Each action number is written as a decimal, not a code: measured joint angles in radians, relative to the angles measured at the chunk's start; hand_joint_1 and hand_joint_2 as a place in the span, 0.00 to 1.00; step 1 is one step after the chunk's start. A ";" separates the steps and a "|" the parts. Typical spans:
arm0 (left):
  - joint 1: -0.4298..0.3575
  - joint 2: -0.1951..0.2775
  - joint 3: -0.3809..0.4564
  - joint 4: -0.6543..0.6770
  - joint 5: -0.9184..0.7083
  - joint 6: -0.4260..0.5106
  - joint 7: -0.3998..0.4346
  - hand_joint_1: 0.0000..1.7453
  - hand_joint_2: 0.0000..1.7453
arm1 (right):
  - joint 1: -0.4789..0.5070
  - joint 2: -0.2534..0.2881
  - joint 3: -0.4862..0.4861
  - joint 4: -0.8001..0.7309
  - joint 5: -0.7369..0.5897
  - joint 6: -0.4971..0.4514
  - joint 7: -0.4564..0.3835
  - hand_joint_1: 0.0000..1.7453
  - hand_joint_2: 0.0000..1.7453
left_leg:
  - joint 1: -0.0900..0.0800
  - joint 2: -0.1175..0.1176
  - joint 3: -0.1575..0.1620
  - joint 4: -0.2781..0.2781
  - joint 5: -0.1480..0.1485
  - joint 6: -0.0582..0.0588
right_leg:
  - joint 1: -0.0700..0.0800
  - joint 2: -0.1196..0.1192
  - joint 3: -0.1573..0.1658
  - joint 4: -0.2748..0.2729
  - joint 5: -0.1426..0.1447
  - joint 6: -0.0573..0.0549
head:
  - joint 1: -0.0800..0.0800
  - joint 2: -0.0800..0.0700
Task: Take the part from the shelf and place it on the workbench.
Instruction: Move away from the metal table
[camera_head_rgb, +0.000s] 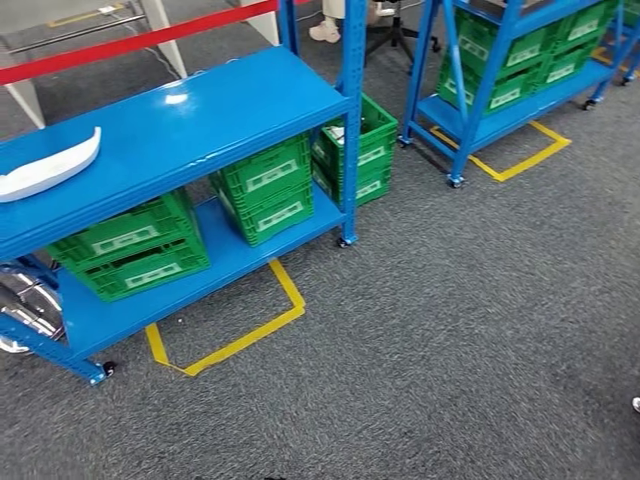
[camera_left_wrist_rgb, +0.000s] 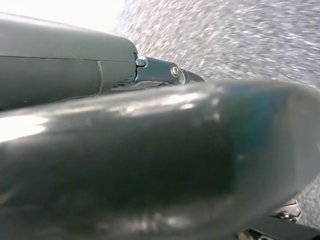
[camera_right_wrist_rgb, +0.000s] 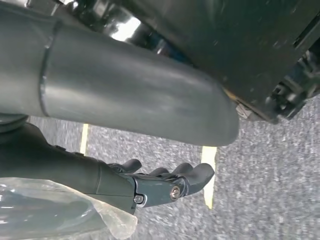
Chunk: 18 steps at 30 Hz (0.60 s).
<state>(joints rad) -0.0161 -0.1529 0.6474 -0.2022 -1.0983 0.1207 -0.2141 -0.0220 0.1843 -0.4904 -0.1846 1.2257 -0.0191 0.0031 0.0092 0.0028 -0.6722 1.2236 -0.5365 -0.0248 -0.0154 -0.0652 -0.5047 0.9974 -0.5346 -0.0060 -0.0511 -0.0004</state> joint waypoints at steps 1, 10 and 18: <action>0.000 0.001 0.000 0.000 0.000 0.001 0.000 0.00 0.00 | 0.000 0.000 0.000 0.000 0.000 0.000 0.000 0.00 0.00 | -0.002 0.021 0.036 -0.072 0.033 0.004 | 0.000 -0.011 0.005 0.000 -0.004 0.003 | 0.000 0.000; -0.001 0.002 0.000 0.000 -0.008 0.017 -0.005 0.00 0.00 | -0.009 0.000 -0.002 0.000 0.004 -0.015 -0.009 0.00 0.00 | -0.007 0.011 0.106 -0.216 0.064 0.056 | 0.004 0.029 -0.027 0.123 -0.101 0.044 | 0.013 0.000; -0.001 0.001 0.000 0.000 -0.009 0.026 -0.005 0.00 0.00 | -0.005 0.000 -0.002 0.000 0.003 -0.039 -0.017 0.00 0.00 | -0.006 -0.067 0.112 -0.201 0.048 0.044 | 0.000 0.077 -0.061 0.056 0.016 0.045 | 0.018 0.000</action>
<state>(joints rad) -0.0167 -0.1515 0.6476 -0.2022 -1.1071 0.1465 -0.2193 -0.0266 0.1841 -0.4929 -0.1844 1.2285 -0.0579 -0.0137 0.0028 -0.0644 -0.5606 1.0225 -0.4890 0.0192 -0.0151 0.0122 -0.5656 1.0531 -0.5183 0.0392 -0.0336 -0.0003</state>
